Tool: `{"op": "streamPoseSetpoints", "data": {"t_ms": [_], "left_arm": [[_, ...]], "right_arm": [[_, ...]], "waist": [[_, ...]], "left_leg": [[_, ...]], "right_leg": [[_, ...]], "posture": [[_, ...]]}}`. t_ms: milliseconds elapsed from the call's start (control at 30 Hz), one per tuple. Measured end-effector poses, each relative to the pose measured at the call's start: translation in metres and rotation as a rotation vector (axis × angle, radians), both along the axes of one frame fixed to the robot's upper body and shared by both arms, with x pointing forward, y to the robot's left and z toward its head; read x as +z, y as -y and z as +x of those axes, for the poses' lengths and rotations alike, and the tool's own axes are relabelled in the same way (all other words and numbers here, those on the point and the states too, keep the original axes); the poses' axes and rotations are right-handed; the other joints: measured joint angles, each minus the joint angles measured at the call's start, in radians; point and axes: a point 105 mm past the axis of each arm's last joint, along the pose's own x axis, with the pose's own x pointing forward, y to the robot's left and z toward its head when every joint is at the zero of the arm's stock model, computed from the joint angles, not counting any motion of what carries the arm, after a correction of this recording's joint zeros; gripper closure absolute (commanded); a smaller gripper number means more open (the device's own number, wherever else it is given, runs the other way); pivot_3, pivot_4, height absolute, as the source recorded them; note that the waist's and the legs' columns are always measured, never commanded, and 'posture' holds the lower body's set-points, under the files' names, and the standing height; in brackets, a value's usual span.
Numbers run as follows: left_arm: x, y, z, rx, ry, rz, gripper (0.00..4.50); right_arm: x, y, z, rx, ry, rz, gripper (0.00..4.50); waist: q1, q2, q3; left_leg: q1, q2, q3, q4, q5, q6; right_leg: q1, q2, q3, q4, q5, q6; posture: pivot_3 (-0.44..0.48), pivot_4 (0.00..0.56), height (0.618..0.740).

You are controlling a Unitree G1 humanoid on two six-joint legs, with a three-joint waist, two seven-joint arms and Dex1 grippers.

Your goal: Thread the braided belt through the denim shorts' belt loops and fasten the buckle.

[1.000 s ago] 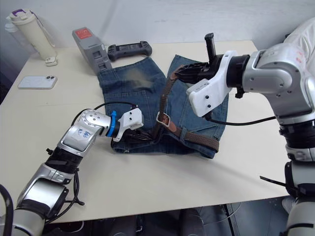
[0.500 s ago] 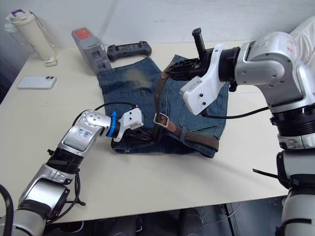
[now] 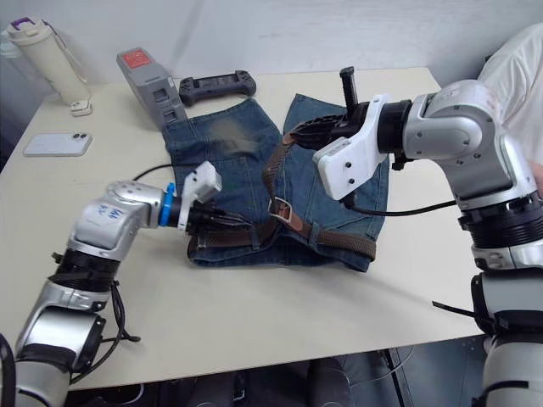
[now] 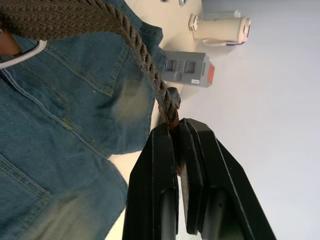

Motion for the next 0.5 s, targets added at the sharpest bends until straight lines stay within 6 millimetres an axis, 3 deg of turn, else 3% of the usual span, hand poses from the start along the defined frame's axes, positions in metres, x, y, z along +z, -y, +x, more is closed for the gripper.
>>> {"op": "streamPoseSetpoints", "data": {"t_ms": [133, 233, 300, 500], "left_arm": [[0.034, -0.002, -0.003, 0.008, -0.008, -0.133, 4.44], [0.058, 0.022, -0.012, -0.055, -0.005, -0.238, 4.44], [0.060, 0.038, -0.021, -0.099, -0.033, -0.268, 4.44], [0.060, 0.048, -0.026, -0.080, -0.037, -0.252, 4.44]], "right_arm": [[-0.020, 0.005, 0.001, -0.056, -0.094, 0.017, 4.50], [-0.025, 0.008, 0.005, -0.116, -0.133, 0.026, 4.50], [-0.023, 0.009, 0.008, -0.159, -0.143, 0.037, 4.50], [-0.024, 0.017, 0.018, -0.274, -0.183, 0.070, 4.50]], "waist": [[0.003, 0.000, 0.000], [0.006, 0.000, 0.000], [0.001, 0.000, 0.000], [-0.003, 0.000, 0.000]], "left_leg": [[0.000, 0.000, 0.000, 0.001, 0.000, 0.000], [-0.001, 0.000, -0.001, 0.002, 0.000, 0.000], [0.000, 0.000, -0.001, 0.002, 0.000, 0.000], [0.000, 0.000, -0.001, 0.000, 0.000, 0.000]], "right_leg": [[0.000, 0.000, 0.000, 0.000, 0.000, 0.000], [0.001, -0.001, 0.000, 0.001, 0.000, 0.000], [0.001, -0.001, 0.000, 0.001, 0.000, 0.000], [0.000, 0.000, 0.000, 0.001, 0.000, 0.000]], "posture": [[0.000, 0.150, 0.740], [0.000, 0.150, 0.740], [0.000, 0.150, 0.740], [0.000, 0.150, 0.740]]}}
